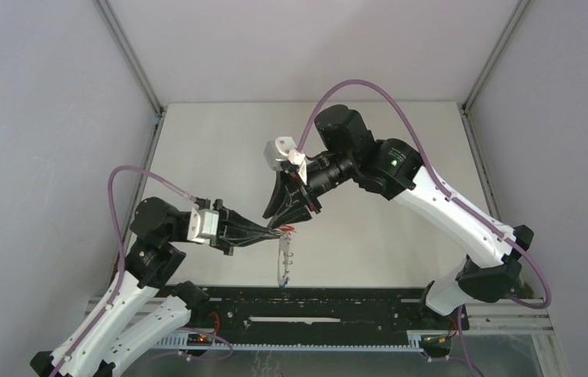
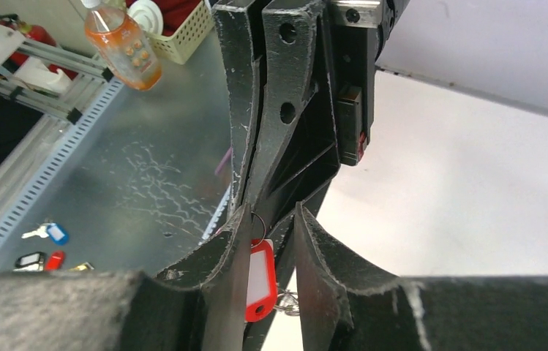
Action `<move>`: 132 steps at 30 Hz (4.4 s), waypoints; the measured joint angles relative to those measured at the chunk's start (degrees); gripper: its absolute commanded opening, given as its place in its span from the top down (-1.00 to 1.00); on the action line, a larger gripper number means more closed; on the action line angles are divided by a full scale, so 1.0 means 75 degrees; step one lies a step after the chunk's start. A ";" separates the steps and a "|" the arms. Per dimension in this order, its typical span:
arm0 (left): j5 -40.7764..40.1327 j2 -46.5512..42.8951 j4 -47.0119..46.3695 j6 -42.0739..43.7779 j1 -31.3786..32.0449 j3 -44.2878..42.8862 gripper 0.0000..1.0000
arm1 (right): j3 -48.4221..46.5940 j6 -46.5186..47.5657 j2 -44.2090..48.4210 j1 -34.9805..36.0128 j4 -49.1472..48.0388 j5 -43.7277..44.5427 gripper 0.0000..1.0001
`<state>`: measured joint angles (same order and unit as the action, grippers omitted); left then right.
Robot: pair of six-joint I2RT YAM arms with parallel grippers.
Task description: Put the keys on the keyring
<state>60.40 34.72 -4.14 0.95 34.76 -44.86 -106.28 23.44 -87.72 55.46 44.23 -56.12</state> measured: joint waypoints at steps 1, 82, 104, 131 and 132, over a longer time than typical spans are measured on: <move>-0.0003 -0.0003 -0.0020 0.0003 0.0000 0.0020 0.99 | -0.0082 -0.0079 -0.0064 0.0000 0.0082 -0.0017 0.30; -0.2943 -0.0399 -0.2547 -0.2314 0.0137 0.0933 0.99 | -0.1105 0.0968 0.0592 0.0667 0.1052 0.3136 -0.10; -0.2806 -0.0449 -0.2159 -0.2037 0.0137 0.0933 0.99 | -0.0935 0.1632 0.0437 0.1128 0.1084 0.3984 0.31; -0.2684 -0.0443 -0.2095 -0.1786 0.0137 0.0933 0.99 | -0.0935 0.1647 0.0519 0.1236 0.1087 0.4095 0.69; -0.2667 -0.0446 -0.2087 -0.1778 0.0137 0.0933 0.99 | -0.0941 0.1652 0.0501 0.1253 0.1090 0.4112 0.75</move>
<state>40.40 31.38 -19.79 -12.38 35.79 -37.87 -113.34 35.83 -83.96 64.86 52.40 -25.28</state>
